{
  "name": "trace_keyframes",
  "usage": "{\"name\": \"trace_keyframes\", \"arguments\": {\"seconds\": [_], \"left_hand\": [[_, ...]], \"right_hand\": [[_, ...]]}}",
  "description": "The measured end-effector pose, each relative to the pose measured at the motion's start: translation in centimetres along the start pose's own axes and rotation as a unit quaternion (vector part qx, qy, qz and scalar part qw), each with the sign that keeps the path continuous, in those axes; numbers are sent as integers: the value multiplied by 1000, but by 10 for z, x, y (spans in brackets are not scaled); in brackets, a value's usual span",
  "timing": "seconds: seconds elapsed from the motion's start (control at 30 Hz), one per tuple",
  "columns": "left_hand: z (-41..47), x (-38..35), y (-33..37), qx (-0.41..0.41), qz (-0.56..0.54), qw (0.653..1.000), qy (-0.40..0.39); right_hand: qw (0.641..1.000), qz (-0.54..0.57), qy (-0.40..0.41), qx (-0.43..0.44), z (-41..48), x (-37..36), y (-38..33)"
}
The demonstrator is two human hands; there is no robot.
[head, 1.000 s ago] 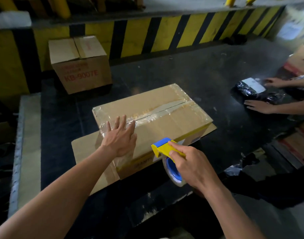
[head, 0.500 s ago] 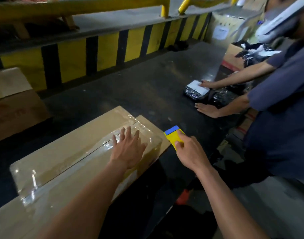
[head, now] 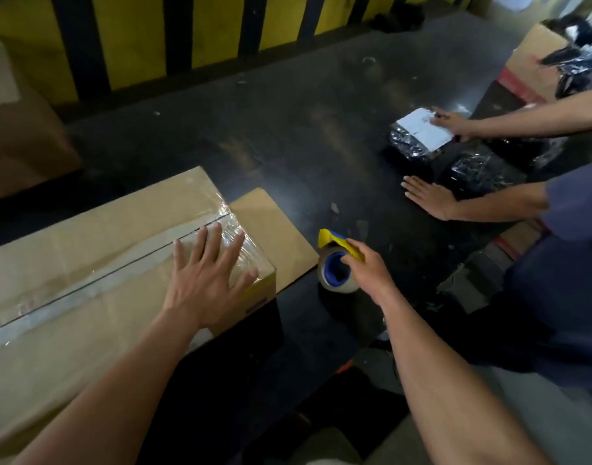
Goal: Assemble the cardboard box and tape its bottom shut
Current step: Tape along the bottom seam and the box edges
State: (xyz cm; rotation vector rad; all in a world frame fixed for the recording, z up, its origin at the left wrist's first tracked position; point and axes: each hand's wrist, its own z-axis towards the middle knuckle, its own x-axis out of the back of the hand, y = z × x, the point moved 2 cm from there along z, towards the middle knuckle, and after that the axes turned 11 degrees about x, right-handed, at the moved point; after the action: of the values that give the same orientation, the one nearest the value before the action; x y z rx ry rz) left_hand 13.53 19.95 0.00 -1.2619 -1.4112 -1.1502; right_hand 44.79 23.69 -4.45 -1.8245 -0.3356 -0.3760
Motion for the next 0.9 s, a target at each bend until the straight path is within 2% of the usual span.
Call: {"name": "trace_keyframes", "arguments": {"seconds": [0.17,0.23,0.3,0.37,0.47,0.57,0.67,0.9], "left_hand": [[0,4,-15,7,-22,1000,13],[2,4,-11,16,-36,999,13],[2,3,-6,27,-55,998,19],[3,1,-4,34,-54,998,22],[3,-1,-6,39,-29,999,15],[4,-2,-7,41,-17,999,12],[4,-2,-7,43,-10,999,14],[5,-3,-7,44,-11,999,20]], "right_hand": [[999,-34,-36,-1,15,4,25],[990,-128,-44,38,24,7,28],[964,-251,-70,51,30,10,30],[947,-304,-99,42,32,9,33],[952,-283,-112,22,27,2,36],[958,-267,-88,47,16,-13,34],[965,-239,-98,52,-1,-26,32],[955,-263,-121,71,-1,-27,40]]}}
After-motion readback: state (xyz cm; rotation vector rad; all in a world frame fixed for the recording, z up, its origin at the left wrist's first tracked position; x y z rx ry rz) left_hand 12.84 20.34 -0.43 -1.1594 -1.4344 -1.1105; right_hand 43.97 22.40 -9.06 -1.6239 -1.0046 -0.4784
